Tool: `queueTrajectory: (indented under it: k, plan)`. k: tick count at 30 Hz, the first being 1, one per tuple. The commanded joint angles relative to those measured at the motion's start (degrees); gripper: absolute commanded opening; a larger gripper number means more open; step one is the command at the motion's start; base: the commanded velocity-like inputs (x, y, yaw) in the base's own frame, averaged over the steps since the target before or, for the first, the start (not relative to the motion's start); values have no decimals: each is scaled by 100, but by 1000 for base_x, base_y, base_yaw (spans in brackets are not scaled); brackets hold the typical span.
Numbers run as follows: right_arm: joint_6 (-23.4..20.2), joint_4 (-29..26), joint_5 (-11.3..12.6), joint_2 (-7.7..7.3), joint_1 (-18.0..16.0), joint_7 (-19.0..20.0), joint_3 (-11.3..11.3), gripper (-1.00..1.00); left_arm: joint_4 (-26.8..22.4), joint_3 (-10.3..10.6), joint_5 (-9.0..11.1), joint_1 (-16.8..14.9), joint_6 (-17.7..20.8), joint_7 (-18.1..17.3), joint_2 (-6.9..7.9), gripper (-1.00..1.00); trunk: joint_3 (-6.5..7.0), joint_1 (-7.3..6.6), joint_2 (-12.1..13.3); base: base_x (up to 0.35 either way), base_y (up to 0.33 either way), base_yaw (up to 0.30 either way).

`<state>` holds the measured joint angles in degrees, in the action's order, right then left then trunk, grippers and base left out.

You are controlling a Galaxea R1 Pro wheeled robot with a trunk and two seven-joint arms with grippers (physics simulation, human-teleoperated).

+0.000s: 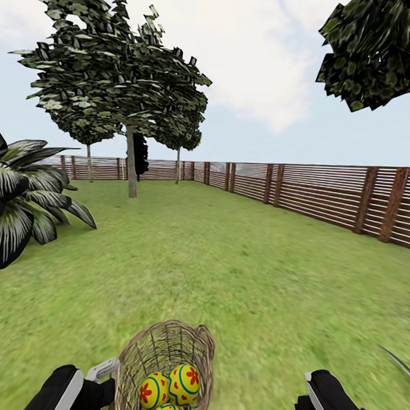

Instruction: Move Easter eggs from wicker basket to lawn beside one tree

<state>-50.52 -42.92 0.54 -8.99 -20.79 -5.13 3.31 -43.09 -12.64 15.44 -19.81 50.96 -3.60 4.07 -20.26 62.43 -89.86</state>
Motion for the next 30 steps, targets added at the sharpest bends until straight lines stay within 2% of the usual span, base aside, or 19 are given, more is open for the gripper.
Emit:
queueTrajectory:
  k: [1,30]
  plan:
    - [-28,-6,9,-6,-4,-24,29,100,-7,-19,73,-4,28,-45,-3,-100,-7,4,-4,334,0,0]
    - [-28,-6,16,-15,-4,-23,29,100,-7,-19,73,-4,28,-36,-12,-100,-7,4,-4,334,0,0]
